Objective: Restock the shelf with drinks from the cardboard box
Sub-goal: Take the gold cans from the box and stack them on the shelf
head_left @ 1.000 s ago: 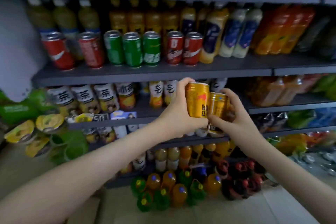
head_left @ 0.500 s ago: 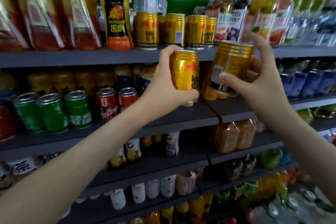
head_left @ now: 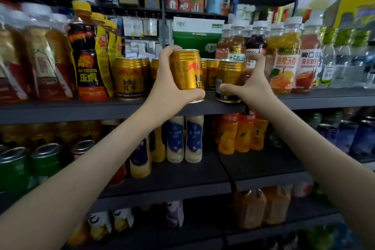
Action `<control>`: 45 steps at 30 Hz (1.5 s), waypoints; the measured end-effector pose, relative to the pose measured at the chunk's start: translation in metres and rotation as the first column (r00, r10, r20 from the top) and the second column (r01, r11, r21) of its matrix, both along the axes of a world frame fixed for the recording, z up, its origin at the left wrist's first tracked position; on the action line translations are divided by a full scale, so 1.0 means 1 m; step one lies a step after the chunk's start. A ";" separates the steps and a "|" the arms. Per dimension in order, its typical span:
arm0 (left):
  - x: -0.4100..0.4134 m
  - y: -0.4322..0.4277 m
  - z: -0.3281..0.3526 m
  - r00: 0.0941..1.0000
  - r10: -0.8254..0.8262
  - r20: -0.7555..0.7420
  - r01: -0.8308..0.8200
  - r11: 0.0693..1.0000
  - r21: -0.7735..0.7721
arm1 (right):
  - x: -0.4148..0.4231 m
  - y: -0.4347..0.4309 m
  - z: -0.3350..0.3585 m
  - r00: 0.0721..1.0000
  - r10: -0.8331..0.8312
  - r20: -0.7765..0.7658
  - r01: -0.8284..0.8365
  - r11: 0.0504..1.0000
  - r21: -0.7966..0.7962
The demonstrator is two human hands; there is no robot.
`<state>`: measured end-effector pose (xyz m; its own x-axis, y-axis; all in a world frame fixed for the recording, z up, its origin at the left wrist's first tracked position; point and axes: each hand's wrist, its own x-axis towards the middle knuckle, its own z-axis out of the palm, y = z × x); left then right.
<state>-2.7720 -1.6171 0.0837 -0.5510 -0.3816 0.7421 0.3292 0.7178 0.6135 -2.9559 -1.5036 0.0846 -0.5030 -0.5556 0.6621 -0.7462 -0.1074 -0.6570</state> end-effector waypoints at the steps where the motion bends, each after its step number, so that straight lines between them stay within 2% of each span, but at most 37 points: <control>1: -0.003 0.000 0.002 1.000 0.016 -0.012 -0.015 0.999 0.028 | -0.005 -0.005 0.003 1.000 0.025 0.001 -0.025 1.000 0.010; 7: -0.017 -0.005 0.013 0.990 0.121 -0.076 -0.115 0.991 0.075 | -0.037 -0.039 0.009 0.991 0.121 -0.057 -0.112 0.983 0.143; 12: -0.018 -0.004 0.008 0.978 0.190 -0.083 -0.185 0.981 0.063 | -0.051 -0.041 0.011 0.963 0.268 0.028 -0.267 0.937 0.224; 16: -0.020 0.002 0.005 0.978 0.191 -0.084 -0.186 0.980 0.065 | -0.063 -0.039 0.017 0.967 0.253 0.008 -0.248 0.939 0.237; 20: -0.023 0.004 0.006 0.971 0.227 -0.073 -0.220 0.971 0.089 | -0.070 -0.030 0.025 0.911 0.376 0.169 -0.410 0.865 0.289; 23: -0.025 0.005 0.007 0.968 0.242 -0.065 -0.236 0.968 0.087 | -0.076 -0.024 0.029 0.833 0.476 0.281 -0.544 0.797 0.262; 30: -0.031 0.008 0.003 0.962 0.271 -0.032 -0.267 0.959 0.091 | -0.083 -0.019 0.030 0.740 0.561 0.371 -0.665 0.693 0.278; 32: -0.031 0.010 0.001 0.959 0.283 -0.013 -0.281 0.956 0.086 | -0.083 -0.018 0.033 0.738 0.567 0.367 -0.670 0.679 0.298; 35: -0.031 0.011 -0.002 0.953 0.302 -0.005 -0.301 0.951 0.073 | -0.081 -0.018 0.036 0.818 0.517 0.253 -0.575 0.753 0.319; 37: -0.032 0.011 -0.003 0.954 0.300 0.006 -0.300 0.952 0.066 | -0.079 -0.018 0.037 0.822 0.512 0.249 -0.567 0.774 0.280; 40: -0.035 0.011 -0.002 0.956 0.294 0.016 -0.294 0.954 0.062 | -0.078 -0.016 0.040 0.781 0.539 0.314 -0.619 0.736 0.275; 45: -0.036 0.006 0.007 0.969 0.247 -0.007 -0.247 0.969 0.012 | -0.070 -0.014 0.044 0.810 0.524 0.264 -0.587 0.723 0.364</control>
<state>-2.8078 -1.6116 0.0911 -0.4322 -0.5130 0.7417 0.1479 0.7710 0.6194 -3.0262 -1.5176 0.1283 -0.0812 -0.9631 0.2565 -0.5411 -0.1735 -0.8229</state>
